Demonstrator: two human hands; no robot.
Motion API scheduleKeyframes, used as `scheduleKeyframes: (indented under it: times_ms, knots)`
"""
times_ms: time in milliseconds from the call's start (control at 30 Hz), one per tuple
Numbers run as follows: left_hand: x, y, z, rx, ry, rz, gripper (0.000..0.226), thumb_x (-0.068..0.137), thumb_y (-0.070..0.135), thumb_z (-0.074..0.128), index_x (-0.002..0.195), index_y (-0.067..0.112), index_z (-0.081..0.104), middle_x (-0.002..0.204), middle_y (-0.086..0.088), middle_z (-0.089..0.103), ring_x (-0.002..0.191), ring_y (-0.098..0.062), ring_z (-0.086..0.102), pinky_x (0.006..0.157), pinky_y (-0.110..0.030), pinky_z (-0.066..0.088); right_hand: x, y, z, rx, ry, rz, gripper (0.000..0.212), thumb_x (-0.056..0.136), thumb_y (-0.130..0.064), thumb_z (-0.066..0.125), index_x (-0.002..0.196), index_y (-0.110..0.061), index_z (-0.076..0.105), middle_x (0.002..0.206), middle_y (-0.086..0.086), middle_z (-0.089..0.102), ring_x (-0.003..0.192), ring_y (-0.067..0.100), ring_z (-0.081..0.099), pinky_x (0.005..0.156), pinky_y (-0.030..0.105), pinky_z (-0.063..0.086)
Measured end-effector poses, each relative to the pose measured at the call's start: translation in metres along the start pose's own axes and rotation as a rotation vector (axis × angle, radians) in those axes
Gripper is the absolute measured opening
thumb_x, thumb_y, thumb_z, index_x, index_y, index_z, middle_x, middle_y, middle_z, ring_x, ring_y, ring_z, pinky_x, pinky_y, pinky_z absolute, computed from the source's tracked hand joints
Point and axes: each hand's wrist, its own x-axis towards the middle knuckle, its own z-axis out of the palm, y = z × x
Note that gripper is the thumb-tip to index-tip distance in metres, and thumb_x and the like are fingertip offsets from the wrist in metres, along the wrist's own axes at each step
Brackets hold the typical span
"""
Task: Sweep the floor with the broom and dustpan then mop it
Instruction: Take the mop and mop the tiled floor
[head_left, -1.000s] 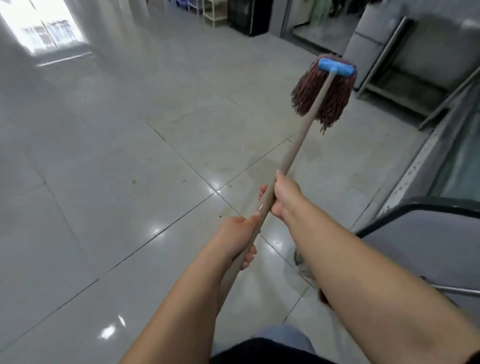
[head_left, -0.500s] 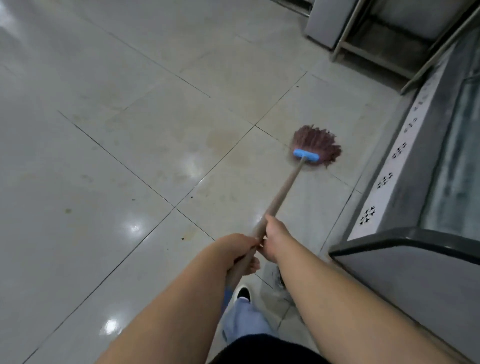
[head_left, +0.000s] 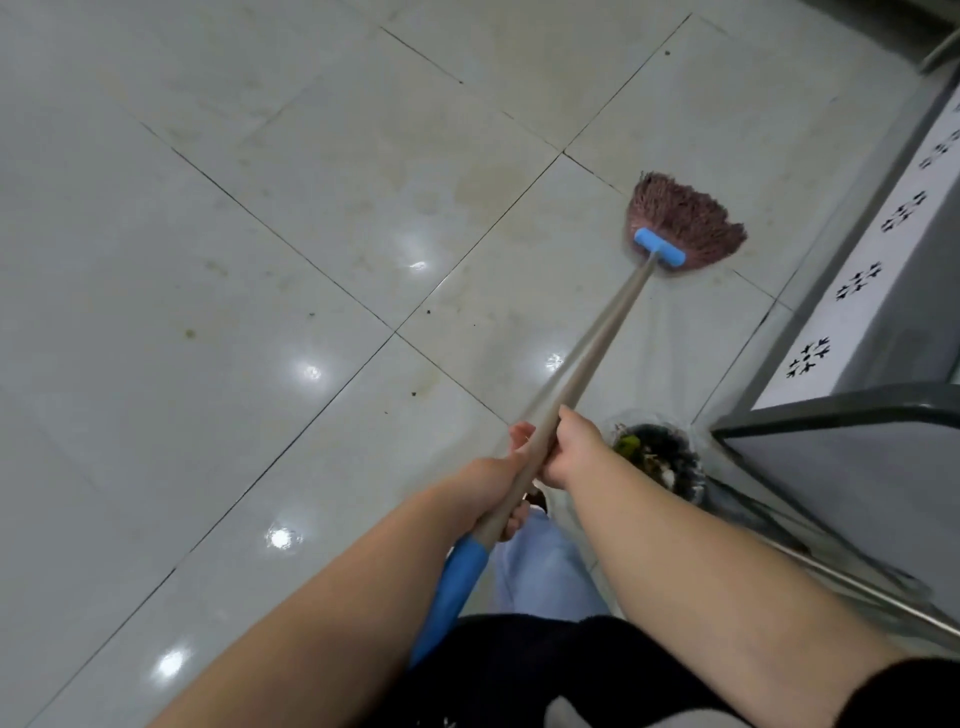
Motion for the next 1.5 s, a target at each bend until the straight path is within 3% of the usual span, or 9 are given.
scheduleKeyframes:
  times_ms: [133,333,500,633,767,967,1267,1367,1500]
  knots:
    - [-0.040,-0.057,-0.056,0.070,0.008,-0.066,0.050,0.092,0.056,0.039,0.088,0.007,0.051,0.048,-0.001,0.049,0.034,-0.008,0.043,0.037,-0.015,0.038,-0.018,0.084,0.029,-0.049,0.059,0.043,0.037,0.099,-0.036,0.036,0.077,-0.008,0.044,0.059,0.008,0.048,0.046,0.018,0.045,0.042,0.020,0.042]
    - [-0.125,-0.155,-0.136,0.064,-0.070,-0.229,0.048,0.093,0.056,0.037,0.096,0.010,0.051,0.050,-0.001,0.047,0.038,-0.010,0.043,0.040,-0.018,0.038,-0.037,0.205,0.065,0.001,0.137,0.024,0.041,0.098,-0.045,0.037,0.072,-0.013,0.038,0.059,0.004,0.040,0.040,0.012,0.038,0.041,0.019,0.035]
    - [-0.150,-0.149,-0.143,0.195,-0.018,-0.171,0.054,0.088,0.063,0.038,0.090,0.009,0.047,0.043,0.002,0.042,0.033,-0.009,0.037,0.038,-0.014,0.034,-0.051,0.220,0.078,0.058,0.158,-0.045,0.042,0.098,-0.044,0.038,0.070,-0.013,0.038,0.055,0.003,0.039,0.037,0.014,0.036,0.042,0.018,0.033]
    - [-0.142,-0.121,-0.131,0.257,-0.040,-0.158,0.058,0.085,0.068,0.036,0.084,0.010,0.042,0.038,0.003,0.039,0.030,-0.009,0.034,0.037,-0.012,0.033,-0.055,0.191,0.078,0.101,0.131,-0.092,0.039,0.098,-0.042,0.039,0.071,-0.013,0.039,0.055,0.003,0.039,0.020,0.011,0.034,0.037,0.012,0.034]
    - [-0.134,-0.092,-0.124,0.284,-0.042,-0.186,0.058,0.086,0.067,0.035,0.084,0.009,0.042,0.038,0.003,0.040,0.029,-0.009,0.035,0.035,-0.013,0.034,-0.056,0.165,0.078,0.178,0.080,-0.084,0.031,0.098,-0.036,0.043,0.079,-0.013,0.041,0.058,0.005,0.038,0.042,0.013,0.036,0.034,0.010,0.036]
    - [-0.103,-0.013,-0.087,0.298,-0.056,-0.174,0.058,0.085,0.067,0.039,0.082,0.010,0.041,0.038,0.003,0.039,0.028,-0.008,0.035,0.034,-0.013,0.034,-0.048,0.075,0.072,0.195,0.086,-0.122,0.023,0.099,-0.034,0.040,0.100,-0.011,0.042,0.057,0.006,0.040,0.042,0.014,0.036,0.032,0.011,0.037]
    - [-0.043,0.166,0.028,0.344,-0.107,-0.137,0.059,0.083,0.070,0.039,0.072,0.012,0.042,0.038,0.003,0.041,0.028,-0.007,0.037,0.032,-0.012,0.036,-0.051,-0.127,0.040,0.208,0.101,-0.119,0.049,0.098,-0.043,0.038,0.067,-0.005,0.042,0.043,0.009,0.051,0.037,0.017,0.047,0.038,0.022,0.040]
    - [-0.027,0.218,0.059,0.381,-0.099,-0.120,0.056,0.088,0.064,0.037,0.070,0.011,0.043,0.038,0.002,0.041,0.027,-0.008,0.037,0.032,-0.012,0.036,-0.052,-0.175,0.033,0.272,0.099,-0.152,0.045,0.099,-0.042,0.038,0.070,-0.008,0.042,0.056,0.007,0.051,0.044,0.015,0.048,0.043,0.025,0.042]
    - [-0.001,0.271,0.089,0.368,-0.120,-0.116,0.055,0.091,0.059,0.039,0.067,0.010,0.046,0.038,0.001,0.042,0.027,-0.008,0.038,0.032,-0.013,0.036,-0.046,-0.232,0.028,0.339,0.022,-0.190,0.039,0.099,-0.043,0.037,0.084,-0.008,0.045,0.059,0.009,0.052,0.034,0.017,0.053,0.031,0.018,0.044]
